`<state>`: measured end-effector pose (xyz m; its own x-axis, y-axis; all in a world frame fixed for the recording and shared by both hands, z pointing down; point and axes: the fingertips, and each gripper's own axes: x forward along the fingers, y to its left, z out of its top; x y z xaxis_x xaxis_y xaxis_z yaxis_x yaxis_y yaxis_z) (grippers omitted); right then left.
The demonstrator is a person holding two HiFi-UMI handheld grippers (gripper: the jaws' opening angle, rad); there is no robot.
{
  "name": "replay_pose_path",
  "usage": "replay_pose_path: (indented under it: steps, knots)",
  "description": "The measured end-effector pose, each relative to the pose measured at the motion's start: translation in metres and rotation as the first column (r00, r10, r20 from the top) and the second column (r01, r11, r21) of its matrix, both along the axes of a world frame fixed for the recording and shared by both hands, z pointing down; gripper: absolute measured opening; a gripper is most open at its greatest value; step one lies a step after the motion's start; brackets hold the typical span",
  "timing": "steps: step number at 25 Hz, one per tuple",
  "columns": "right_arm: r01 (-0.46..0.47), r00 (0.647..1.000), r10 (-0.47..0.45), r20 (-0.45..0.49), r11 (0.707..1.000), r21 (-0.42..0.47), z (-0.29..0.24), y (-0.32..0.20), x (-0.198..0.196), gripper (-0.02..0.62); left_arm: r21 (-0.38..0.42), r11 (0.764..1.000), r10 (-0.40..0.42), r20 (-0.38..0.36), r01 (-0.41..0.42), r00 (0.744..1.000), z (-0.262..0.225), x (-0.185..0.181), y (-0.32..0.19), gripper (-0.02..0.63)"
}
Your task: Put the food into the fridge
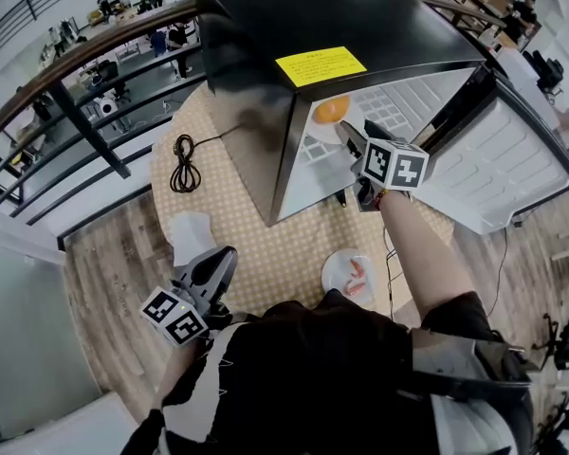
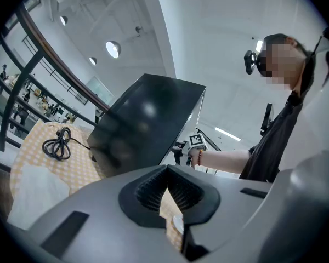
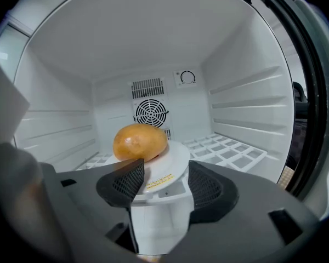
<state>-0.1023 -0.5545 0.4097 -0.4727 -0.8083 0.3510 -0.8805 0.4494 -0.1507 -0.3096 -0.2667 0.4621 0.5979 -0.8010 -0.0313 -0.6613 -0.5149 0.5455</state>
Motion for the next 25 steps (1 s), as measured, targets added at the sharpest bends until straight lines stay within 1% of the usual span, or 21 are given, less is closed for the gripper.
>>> replay_pose_path:
  steps: [3, 7, 14, 18, 21, 25]
  knots:
    - [0.003, 1.000, -0.003, -0.013, 1.000, -0.018, 0.000, -0.001, -0.001, 0.256, -0.001, 1.000, 0.002, 0.001, -0.002, 1.000, 0.000, -0.004, 0.000, 0.014]
    - [-0.016, 0.999, 0.015, -0.048, 1.000, -0.014, -0.006, 0.000, -0.001, 0.256, 0.000, 1.000, 0.011, -0.001, -0.011, 1.000, -0.001, -0.009, 0.000, 0.014]
    - [-0.052, 0.998, 0.052, -0.042, 0.999, 0.003, -0.006, 0.000, 0.000, 0.256, 0.017, 0.999, 0.040, 0.010, -0.040, 0.999, 0.000, -0.015, -0.001, 0.014]
    - [-0.076, 0.997, 0.076, -0.011, 0.997, 0.001, -0.006, -0.001, 0.000, 0.256, 0.027, 0.999, 0.032, 0.026, -0.033, 0.999, -0.002, -0.023, 0.000, 0.014]
    - [-0.099, 0.995, 0.100, -0.009, 0.995, 0.017, -0.010, -0.001, 0.009, 0.256, 0.028, 0.999, 0.025, 0.031, -0.026, 0.999, -0.006, -0.020, 0.006, 0.014]
    - [-0.141, 0.989, 0.140, 0.053, 0.990, 0.018, -0.012, -0.002, 0.021, 0.256, 0.033, 0.999, 0.003, 0.057, -0.004, 0.998, -0.011, -0.021, 0.016, 0.014]
